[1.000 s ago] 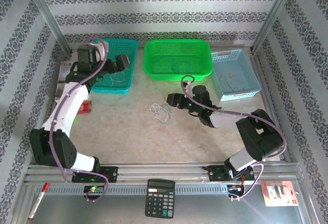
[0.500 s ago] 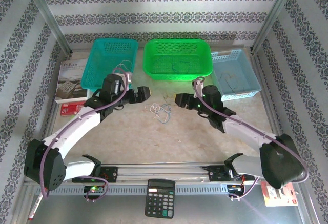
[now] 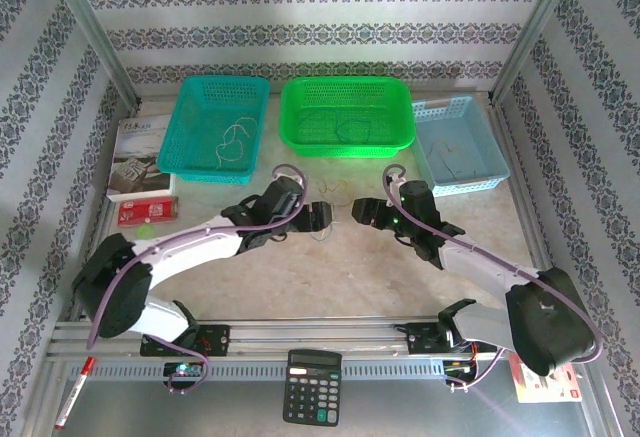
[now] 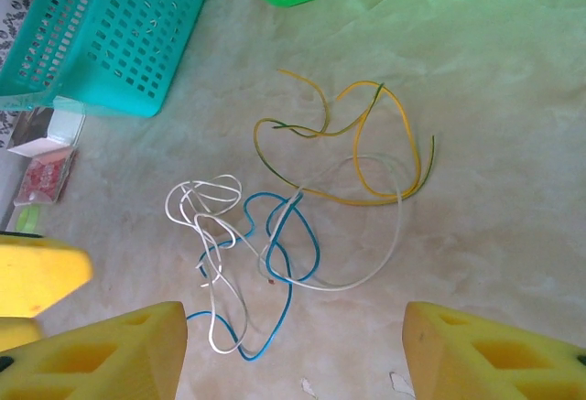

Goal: Untangle the cables

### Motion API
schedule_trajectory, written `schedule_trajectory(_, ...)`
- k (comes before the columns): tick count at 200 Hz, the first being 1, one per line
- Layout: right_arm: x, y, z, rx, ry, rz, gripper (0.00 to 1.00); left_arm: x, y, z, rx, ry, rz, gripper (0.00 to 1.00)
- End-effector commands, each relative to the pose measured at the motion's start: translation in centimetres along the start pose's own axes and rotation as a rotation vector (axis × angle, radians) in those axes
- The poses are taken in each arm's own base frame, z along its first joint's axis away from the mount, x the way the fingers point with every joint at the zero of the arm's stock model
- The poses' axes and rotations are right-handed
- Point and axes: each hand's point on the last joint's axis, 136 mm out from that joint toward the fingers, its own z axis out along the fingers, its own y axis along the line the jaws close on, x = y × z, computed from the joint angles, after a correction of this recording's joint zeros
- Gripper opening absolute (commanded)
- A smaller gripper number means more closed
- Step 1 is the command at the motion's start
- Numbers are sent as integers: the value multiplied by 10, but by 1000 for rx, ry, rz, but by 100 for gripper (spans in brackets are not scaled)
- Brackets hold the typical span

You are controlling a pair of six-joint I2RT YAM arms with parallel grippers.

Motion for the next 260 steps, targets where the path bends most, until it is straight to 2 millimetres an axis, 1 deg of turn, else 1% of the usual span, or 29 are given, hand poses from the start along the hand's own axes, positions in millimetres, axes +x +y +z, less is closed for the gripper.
schedule_trajectory(1,-1,-2,1,-2,-20,-12,64,-8,-2,8,-64,-51,-9,78)
schedule_trajectory(23,-2,-3,0,-4,-24,-14,64,-3,-1,23,-85,-33,5,77)
schedule_trajectory(56,-2,-4,-3,-3,-34,-15,64,-3,-4,37,-81,-21,23,66)
schedule_trajectory(90,-3,-7,-7,1,-43,-9,65,1,-3,47,-84,-4,21,61)
schedule_trajectory(103,-4,-7,-8,-1,-48,-8,65,3,-2,50,-86,2,22,57)
schedule_trajectory(134,-6,-7,-9,-3,-50,-7,65,5,-1,53,-86,5,29,46)
schedule_trajectory(162,-8,-6,-10,-8,-54,-6,65,5,0,54,-89,4,33,41)
schedule_trajectory(188,-8,-5,-10,-12,-54,-6,64,6,1,55,-90,4,38,31)
schedule_trajectory(199,-8,-4,-11,-16,-54,-5,64,5,0,56,-88,2,42,26)
schedule_trajectory(209,-9,-3,-11,-22,-53,-6,64,5,1,56,-90,-1,47,17)
schedule_trajectory(225,-10,-1,-11,-29,-53,-8,64,3,-1,56,-88,-7,59,9)
schedule_trajectory(236,-10,0,-12,-32,-54,-9,64,1,-2,55,-88,-10,68,0)
schedule_trajectory(260,-11,3,-13,-41,-55,-11,64,-6,-6,48,-81,-26,86,0)
